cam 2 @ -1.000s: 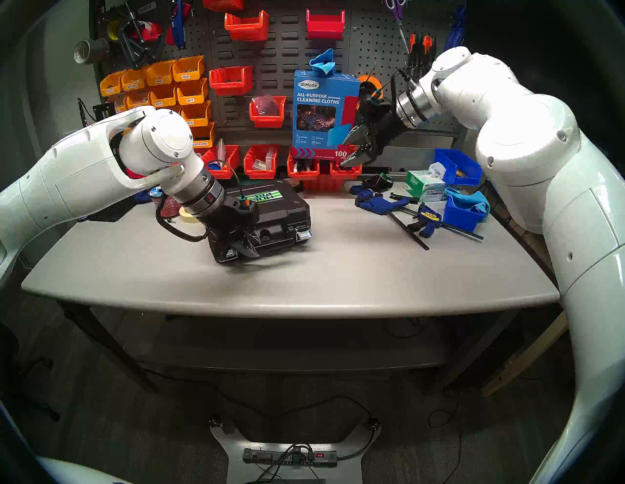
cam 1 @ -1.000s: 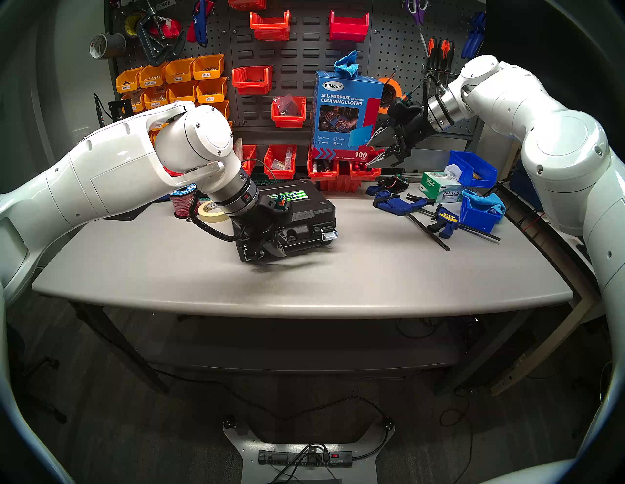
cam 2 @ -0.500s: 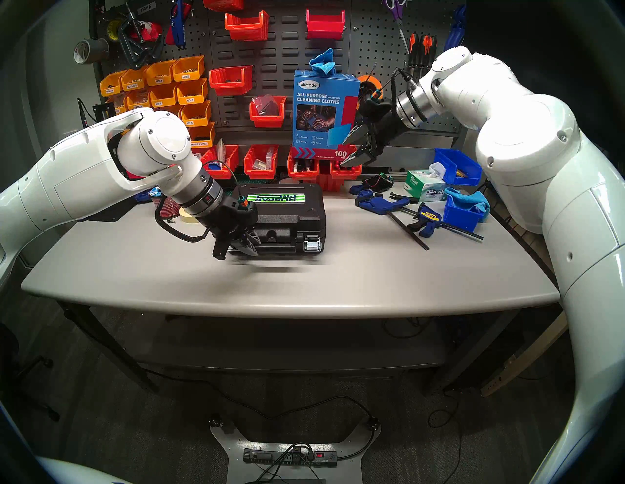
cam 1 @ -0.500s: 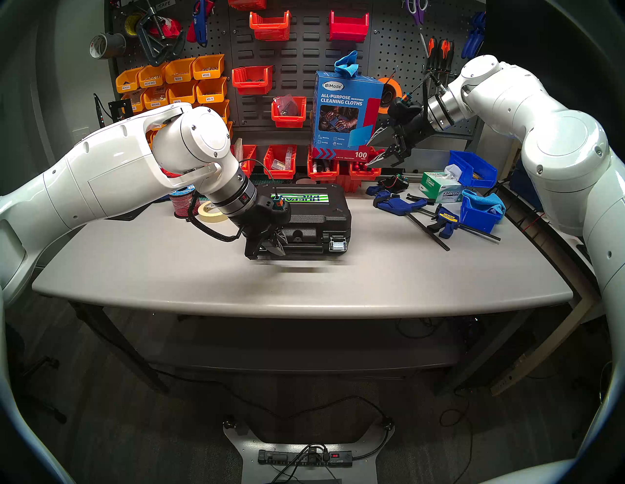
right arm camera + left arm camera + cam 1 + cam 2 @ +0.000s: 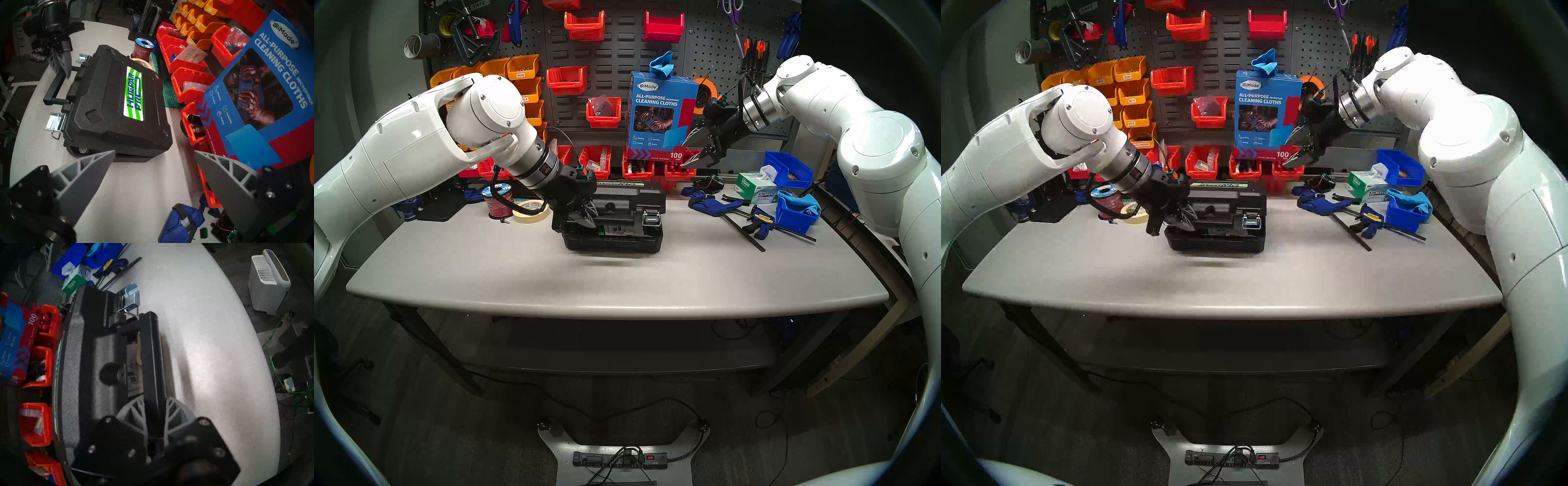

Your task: Open the tool box

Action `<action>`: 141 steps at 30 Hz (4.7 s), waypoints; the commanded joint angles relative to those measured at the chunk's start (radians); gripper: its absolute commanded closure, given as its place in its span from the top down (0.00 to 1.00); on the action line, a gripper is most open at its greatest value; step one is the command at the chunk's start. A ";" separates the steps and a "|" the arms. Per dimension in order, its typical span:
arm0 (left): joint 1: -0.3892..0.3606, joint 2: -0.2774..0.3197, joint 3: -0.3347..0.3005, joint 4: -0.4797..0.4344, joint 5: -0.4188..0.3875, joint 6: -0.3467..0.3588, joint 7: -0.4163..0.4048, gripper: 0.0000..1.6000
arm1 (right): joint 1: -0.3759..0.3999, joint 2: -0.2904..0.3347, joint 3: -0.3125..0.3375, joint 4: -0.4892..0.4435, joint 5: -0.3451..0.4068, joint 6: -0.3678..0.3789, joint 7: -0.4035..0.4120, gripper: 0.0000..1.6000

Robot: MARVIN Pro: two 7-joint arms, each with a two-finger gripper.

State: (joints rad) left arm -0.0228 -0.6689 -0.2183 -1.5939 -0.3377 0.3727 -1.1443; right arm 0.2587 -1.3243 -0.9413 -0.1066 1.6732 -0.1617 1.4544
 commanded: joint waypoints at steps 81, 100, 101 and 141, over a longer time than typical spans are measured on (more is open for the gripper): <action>-0.134 -0.638 -0.049 1.372 0.097 -0.205 0.084 1.00 | 0.023 0.001 0.000 0.003 -0.002 -0.002 0.001 1.00; -0.134 -0.671 -0.060 1.454 0.094 -0.228 0.075 1.00 | 0.023 0.001 0.000 0.003 -0.002 -0.002 0.001 1.00; -0.137 -0.669 -0.061 1.454 0.093 -0.230 0.070 1.00 | 0.023 0.001 0.000 0.003 -0.002 -0.002 0.001 1.00; -0.239 -0.392 -0.252 1.232 -0.046 -0.362 -0.288 1.00 | 0.022 0.001 0.000 0.003 -0.002 -0.002 0.000 1.00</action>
State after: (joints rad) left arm -0.2532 -1.1108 -0.4519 -0.2906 -0.3672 -0.0178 -1.4314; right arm 0.2586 -1.3223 -0.9403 -0.1066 1.6734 -0.1612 1.4537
